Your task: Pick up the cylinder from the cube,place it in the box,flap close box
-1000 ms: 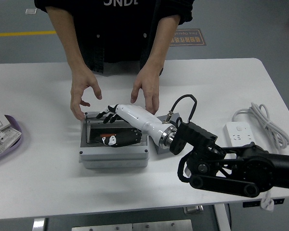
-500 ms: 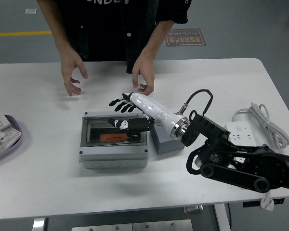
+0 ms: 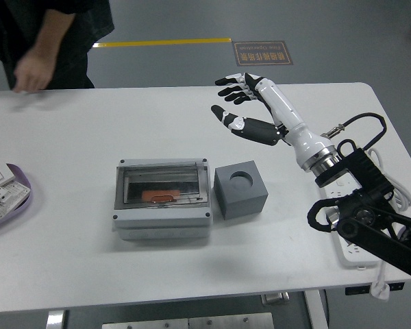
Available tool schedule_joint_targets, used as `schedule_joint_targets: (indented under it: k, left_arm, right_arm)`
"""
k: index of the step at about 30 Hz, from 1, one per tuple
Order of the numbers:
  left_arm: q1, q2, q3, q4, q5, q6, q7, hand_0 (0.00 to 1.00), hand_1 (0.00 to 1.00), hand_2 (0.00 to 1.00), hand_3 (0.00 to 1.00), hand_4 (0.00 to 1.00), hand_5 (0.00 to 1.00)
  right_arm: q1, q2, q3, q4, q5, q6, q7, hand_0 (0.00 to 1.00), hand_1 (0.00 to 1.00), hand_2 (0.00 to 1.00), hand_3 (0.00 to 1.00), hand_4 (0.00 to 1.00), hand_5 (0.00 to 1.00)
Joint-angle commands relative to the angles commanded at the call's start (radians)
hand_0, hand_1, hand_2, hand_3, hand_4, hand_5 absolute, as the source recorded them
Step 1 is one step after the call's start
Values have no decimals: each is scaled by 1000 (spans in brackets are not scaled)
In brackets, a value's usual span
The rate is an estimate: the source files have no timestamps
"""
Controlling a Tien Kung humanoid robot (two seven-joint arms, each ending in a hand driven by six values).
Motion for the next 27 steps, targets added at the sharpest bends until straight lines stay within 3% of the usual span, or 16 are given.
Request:
schedule_joint_targets:
  k: [4, 14, 19, 27]
  left_arm:
    - [4, 5, -4, 0, 9, -1, 2, 510, 550, 558, 596, 715, 158]
    - [11, 3, -54, 6, 52, -7, 22, 510, 550, 557, 596, 715, 159]
    - [6, 2, -90, 12, 80, -10, 35, 510, 550, 558, 596, 715, 159]
    - [-2, 9, -97, 16, 79, -11, 33, 510, 550, 556, 596, 715, 161]
  right_arm:
    - [-68, 21, 59, -53, 46, -9, 64, 635, 606, 634, 682, 696, 438]
    - [-229, 117, 130, -256, 294, -2, 305, 633, 611, 629, 676, 692, 432]
    - [-242, 121, 121, -276, 379, -6, 372, 647, 614, 618, 652, 694, 430]
    - [-240, 123, 115, -276, 407, -14, 395, 666, 631, 615, 643, 699, 433]
